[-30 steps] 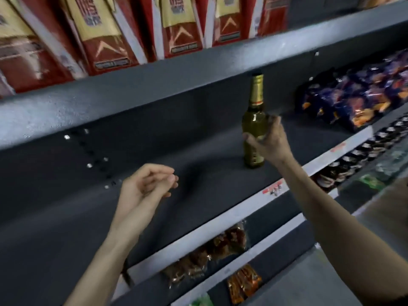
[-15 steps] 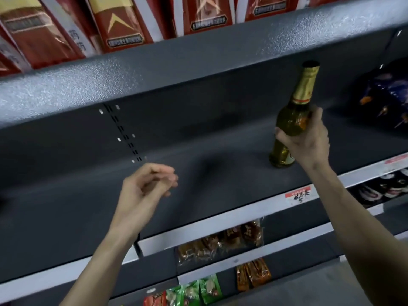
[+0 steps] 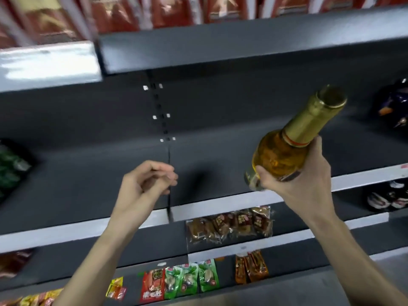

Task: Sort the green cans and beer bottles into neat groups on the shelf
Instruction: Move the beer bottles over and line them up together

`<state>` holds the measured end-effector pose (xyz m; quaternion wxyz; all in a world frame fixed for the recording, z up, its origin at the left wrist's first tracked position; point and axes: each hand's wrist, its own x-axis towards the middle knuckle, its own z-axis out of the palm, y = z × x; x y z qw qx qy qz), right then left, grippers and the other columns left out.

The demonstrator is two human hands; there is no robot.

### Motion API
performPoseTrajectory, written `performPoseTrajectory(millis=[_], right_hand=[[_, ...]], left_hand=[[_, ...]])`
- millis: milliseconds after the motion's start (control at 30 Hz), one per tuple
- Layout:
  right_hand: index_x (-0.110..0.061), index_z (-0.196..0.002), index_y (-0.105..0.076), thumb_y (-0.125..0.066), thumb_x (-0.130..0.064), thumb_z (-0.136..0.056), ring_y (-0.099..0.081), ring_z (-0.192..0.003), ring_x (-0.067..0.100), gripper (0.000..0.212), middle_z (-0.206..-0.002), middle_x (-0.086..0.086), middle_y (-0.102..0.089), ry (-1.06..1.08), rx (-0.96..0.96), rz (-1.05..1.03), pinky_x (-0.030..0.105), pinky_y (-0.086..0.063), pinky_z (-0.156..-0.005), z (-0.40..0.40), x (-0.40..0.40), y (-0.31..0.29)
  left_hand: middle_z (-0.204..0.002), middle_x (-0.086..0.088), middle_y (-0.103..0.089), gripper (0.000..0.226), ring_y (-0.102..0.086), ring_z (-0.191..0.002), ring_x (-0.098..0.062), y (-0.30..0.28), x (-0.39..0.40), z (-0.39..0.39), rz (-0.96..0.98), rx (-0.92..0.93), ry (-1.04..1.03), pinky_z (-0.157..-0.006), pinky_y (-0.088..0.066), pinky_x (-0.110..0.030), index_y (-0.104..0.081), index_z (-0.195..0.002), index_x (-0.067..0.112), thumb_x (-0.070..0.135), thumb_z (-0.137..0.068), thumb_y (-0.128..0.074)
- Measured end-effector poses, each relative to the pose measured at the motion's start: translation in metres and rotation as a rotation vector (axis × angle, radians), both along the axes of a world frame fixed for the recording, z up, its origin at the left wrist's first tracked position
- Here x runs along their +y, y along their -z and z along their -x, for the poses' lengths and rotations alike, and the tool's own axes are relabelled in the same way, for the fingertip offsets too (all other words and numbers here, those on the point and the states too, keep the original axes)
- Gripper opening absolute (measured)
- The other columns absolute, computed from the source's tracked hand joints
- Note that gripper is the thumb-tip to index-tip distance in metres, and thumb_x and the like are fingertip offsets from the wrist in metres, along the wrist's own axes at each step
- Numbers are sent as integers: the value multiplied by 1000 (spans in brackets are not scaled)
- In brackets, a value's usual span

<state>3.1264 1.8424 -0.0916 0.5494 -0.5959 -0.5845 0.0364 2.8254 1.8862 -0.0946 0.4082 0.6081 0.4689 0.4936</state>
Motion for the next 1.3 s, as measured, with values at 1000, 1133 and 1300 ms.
performPoseTrajectory(millis=[1000,1133,1300], right_hand=[[-53,-111,-49,-80,-58,-56,-66,-96,-4,63,-105,-29,-65,-1290,-60,185,6,-50,-75,703,-18,10],[-53,-112,-47,-78,-58,-59,-64,-96,-10,62,-105,-35,-63,-1338,-28,172,3,-47,-73,777,7,8],[-50,-113,-49,-80,-56,-61,-64,-99,-10,61,-108,-32,-64,-1401,-4,184,2,-47,-76,862,38,5]], left_hand=[[-88,-6,-78,20,-72,-81,-16,21,-248,568,-74,-44,-915,-70,-59,-35,-74,-92,29,46,-82,-74],[-88,-10,-78,5,-73,-81,-19,12,-230,628,-23,-57,-974,-68,-58,-26,-73,-87,24,29,-87,-74],[-92,-11,-79,9,-74,-84,-18,3,-214,699,-3,-45,-1069,-74,-57,-30,-72,-90,16,10,-97,-71]])
